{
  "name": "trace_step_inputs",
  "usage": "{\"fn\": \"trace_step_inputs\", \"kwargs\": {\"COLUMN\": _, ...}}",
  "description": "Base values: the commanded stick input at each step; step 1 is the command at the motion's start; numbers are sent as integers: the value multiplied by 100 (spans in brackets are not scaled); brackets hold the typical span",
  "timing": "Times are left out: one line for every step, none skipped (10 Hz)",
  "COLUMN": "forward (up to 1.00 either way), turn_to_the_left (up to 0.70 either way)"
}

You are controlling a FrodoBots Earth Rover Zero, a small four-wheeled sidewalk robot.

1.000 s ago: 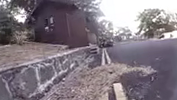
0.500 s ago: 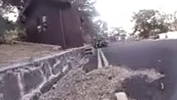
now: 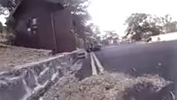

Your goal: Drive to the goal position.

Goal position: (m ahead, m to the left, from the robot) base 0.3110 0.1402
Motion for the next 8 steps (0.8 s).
{"fn": "trace_step_inputs", "kwargs": {"forward": 67, "turn_to_the_left": -27}}
{"fn": "trace_step_inputs", "kwargs": {"forward": 67, "turn_to_the_left": -27}}
{"fn": "trace_step_inputs", "kwargs": {"forward": 67, "turn_to_the_left": -27}}
{"fn": "trace_step_inputs", "kwargs": {"forward": 67, "turn_to_the_left": -27}}
{"fn": "trace_step_inputs", "kwargs": {"forward": 67, "turn_to_the_left": -27}}
{"fn": "trace_step_inputs", "kwargs": {"forward": 67, "turn_to_the_left": -27}}
{"fn": "trace_step_inputs", "kwargs": {"forward": 67, "turn_to_the_left": -23}}
{"fn": "trace_step_inputs", "kwargs": {"forward": 67, "turn_to_the_left": -19}}
